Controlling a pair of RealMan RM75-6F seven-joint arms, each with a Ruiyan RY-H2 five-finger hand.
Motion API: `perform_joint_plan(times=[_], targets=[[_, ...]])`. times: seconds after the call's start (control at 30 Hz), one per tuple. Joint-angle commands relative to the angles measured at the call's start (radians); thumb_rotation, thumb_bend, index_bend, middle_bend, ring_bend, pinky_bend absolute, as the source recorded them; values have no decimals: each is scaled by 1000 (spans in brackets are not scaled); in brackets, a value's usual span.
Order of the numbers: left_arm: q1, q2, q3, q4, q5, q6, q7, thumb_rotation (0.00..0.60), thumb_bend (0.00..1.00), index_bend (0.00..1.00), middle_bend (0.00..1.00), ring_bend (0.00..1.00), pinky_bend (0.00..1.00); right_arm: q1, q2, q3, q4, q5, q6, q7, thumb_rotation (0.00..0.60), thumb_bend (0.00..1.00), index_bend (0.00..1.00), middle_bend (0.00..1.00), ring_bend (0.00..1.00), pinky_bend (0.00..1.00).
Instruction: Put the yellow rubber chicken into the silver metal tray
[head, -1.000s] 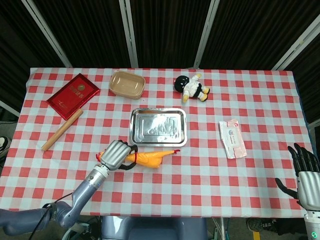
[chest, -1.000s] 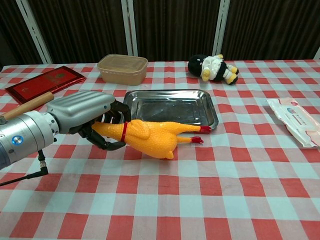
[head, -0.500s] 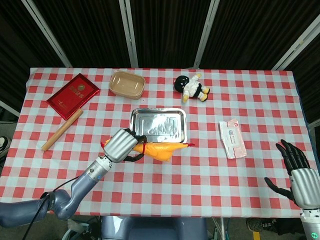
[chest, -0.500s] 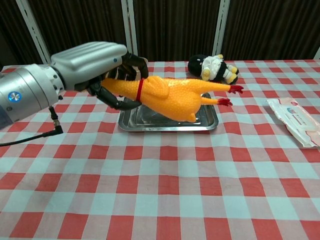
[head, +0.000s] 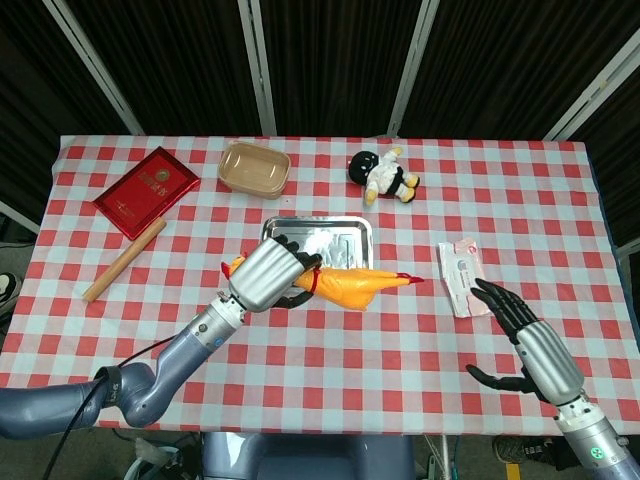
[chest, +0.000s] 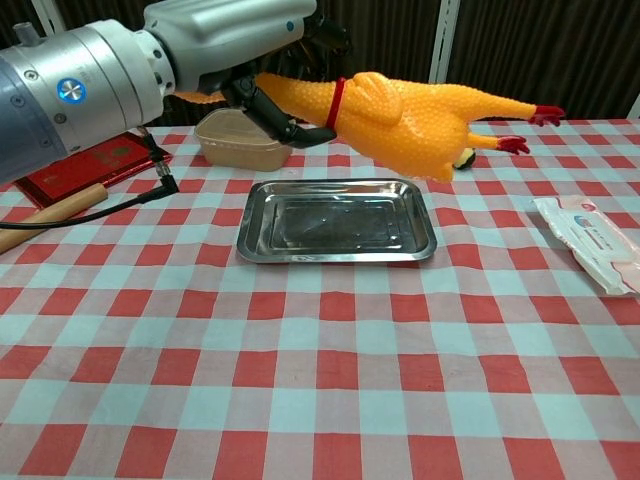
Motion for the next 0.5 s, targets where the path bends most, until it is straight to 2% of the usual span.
perform_joint_plan(times=[0.03, 0.2, 0.33, 0.5], targets=[[-35, -7, -34, -51, -81, -31, 66, 600, 590, 635, 648, 566, 585, 49, 7, 12, -48, 33, -76, -19, 600, 236, 0, 0, 0, 86], [-74, -33, -59, -95, -182, -36, 165, 600, 588, 638, 651, 568, 585, 103, -6, 40, -97, 103, -162, -42, 600, 236, 0, 0, 0, 61], [-130, -75, -76, -147, -320, -36, 262, 600, 585, 637, 652, 569, 585, 160, -37, 75, -106, 177, -238, -52, 600, 236, 0, 0, 0, 61], [-173, -103, -82, -174, -419, -5, 339, 600, 584, 635, 653, 570, 587, 186, -55, 90, -101, 212, -265, -73, 600, 236, 0, 0, 0, 40]])
